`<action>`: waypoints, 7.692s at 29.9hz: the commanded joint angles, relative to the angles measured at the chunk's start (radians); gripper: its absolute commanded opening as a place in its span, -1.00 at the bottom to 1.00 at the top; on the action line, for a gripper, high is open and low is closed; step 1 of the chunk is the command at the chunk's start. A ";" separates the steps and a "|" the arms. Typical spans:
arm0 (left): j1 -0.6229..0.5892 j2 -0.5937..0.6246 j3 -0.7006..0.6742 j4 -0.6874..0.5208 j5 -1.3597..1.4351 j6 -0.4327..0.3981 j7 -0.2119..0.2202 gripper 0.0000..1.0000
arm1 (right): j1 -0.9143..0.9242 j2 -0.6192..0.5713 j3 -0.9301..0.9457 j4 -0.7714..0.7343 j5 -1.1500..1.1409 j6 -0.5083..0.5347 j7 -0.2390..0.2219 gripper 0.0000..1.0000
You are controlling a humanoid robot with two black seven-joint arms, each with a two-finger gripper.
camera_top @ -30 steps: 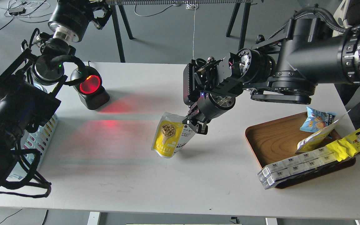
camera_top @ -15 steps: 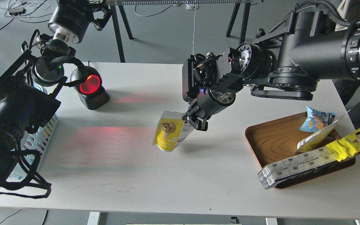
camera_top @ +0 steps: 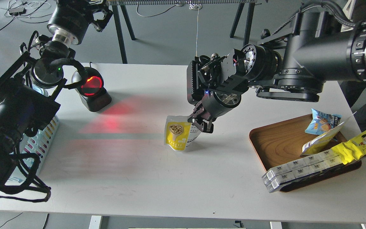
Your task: Scan snack and place in basket
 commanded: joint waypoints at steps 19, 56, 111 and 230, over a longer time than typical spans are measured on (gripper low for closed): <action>-0.002 0.035 0.001 0.000 0.001 0.009 0.002 0.99 | 0.088 -0.185 0.126 0.088 0.192 0.003 0.000 0.88; -0.341 0.293 0.146 -0.642 1.411 0.000 -0.101 0.94 | -0.662 -0.885 0.795 -0.223 1.709 0.345 0.000 0.97; -0.510 0.003 1.026 -0.666 2.302 0.000 -0.315 -0.14 | -1.129 -0.538 1.363 -0.464 2.162 0.432 -0.075 0.97; -0.340 0.647 0.811 -0.820 2.313 0.000 -0.315 -1.00 | -1.112 -0.574 1.391 -0.490 2.160 0.432 -0.071 0.97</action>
